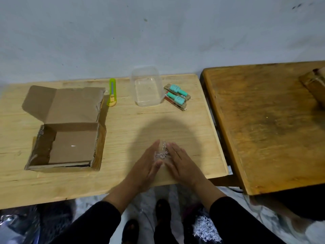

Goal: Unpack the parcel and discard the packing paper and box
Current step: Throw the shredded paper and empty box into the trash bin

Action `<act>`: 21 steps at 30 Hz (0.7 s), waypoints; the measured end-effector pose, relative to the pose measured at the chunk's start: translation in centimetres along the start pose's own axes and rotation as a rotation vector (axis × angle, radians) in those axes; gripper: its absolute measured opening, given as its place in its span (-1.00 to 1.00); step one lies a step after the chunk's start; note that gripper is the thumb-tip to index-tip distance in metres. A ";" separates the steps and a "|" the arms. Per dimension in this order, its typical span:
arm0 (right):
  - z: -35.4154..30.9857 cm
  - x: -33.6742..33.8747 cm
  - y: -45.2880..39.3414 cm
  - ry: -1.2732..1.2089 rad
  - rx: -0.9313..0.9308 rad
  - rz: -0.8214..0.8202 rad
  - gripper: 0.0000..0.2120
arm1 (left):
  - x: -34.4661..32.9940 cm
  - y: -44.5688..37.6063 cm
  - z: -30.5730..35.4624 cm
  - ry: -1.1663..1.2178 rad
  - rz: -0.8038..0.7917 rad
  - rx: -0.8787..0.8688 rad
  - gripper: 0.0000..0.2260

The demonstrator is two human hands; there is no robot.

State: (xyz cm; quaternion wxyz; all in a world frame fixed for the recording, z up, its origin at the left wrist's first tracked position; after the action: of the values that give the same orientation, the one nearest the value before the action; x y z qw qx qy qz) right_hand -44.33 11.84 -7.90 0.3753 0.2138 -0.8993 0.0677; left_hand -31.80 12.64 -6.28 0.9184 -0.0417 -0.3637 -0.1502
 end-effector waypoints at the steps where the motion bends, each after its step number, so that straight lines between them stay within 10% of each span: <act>1: -0.2 0.1 0.2 0.012 0.004 0.028 -0.30 | 0.9 0.2 -0.5 -0.028 0.040 0.018 -0.32; 8: -1.8 -1.6 -0.6 0.261 -0.054 0.138 -0.13 | 3.5 1.2 -5.9 -0.426 0.128 0.241 -0.39; 16: -2.3 -1.9 -2.6 0.346 -0.100 0.299 -0.63 | 2.6 1.0 -6.6 -0.605 0.125 0.284 -0.47; 21: -1.5 -0.3 -1.8 0.195 -0.111 0.345 -0.56 | 2.9 1.0 -6.2 -0.584 0.163 0.289 -0.48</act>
State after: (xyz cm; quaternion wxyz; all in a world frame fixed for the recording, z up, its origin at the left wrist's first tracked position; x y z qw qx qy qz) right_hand -42.34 10.78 -7.11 0.4546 0.0281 -0.8844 0.1014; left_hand -25.42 11.69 -8.80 0.7806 0.0189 -0.6247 -0.0049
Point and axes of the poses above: each hand's wrist, its own y-axis away from the middle knuckle, its own x-axis out of the back of the hand, z = x × y, the point moved 7 cm from there along -y, towards the middle knuckle, and after that the axes turned 8 degrees about -y, right-handed, at the moved point
